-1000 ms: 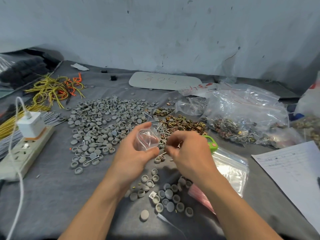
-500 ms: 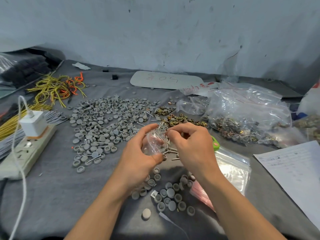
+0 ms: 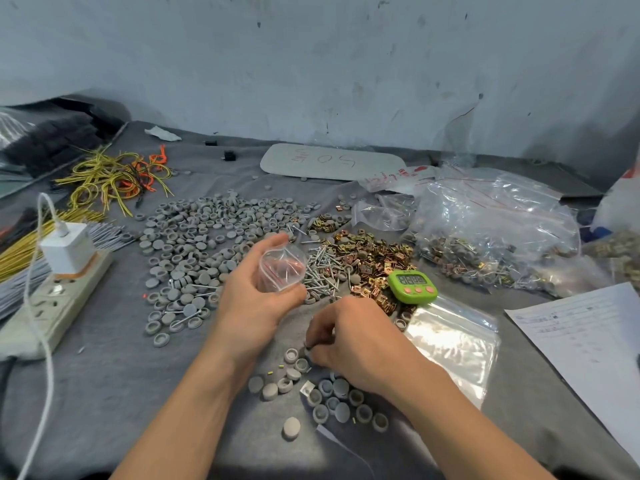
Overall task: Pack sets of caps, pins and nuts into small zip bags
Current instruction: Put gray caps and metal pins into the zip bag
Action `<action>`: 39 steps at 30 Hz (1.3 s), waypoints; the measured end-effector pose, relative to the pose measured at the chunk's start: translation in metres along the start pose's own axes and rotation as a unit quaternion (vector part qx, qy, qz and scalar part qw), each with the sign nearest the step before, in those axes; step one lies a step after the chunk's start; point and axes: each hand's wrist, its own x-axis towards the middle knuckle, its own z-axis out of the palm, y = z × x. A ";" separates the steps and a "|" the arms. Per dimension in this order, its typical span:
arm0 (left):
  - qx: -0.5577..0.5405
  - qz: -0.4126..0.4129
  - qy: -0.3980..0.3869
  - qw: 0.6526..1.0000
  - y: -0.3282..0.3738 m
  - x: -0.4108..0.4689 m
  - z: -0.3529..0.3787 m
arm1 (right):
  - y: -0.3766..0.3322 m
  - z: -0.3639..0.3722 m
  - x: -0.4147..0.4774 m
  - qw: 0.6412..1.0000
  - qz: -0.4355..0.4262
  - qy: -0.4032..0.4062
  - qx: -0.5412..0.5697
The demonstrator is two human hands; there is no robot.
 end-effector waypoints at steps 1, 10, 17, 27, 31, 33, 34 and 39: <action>0.022 0.007 -0.001 1.000 0.001 -0.001 0.001 | -0.001 0.002 0.000 1.000 -0.002 0.006 0.000; 0.276 0.043 -0.058 0.958 0.003 -0.015 0.022 | 0.013 -0.025 0.006 0.940 0.020 0.291 0.176; 0.271 0.039 -0.064 0.960 0.001 -0.016 0.028 | 0.001 -0.016 0.010 0.969 -0.014 0.170 0.181; 0.127 0.038 -0.008 0.991 0.000 -0.007 0.013 | 0.011 -0.029 0.009 0.950 0.042 0.236 0.199; 0.043 0.028 0.029 0.998 0.000 0.000 0.003 | 0.006 -0.020 0.007 0.991 0.073 0.083 0.077; 0.020 0.031 0.048 0.998 0.001 0.003 -0.002 | 0.001 -0.013 0.006 0.997 0.068 0.038 0.019; 0.010 0.033 0.056 0.998 0.001 0.005 -0.004 | -0.001 -0.010 0.005 0.998 0.063 0.021 -0.010; 0.018 0.043 0.044 0.998 0.003 0.003 -0.007 | -0.004 -0.002 0.004 0.996 0.044 0.021 -0.074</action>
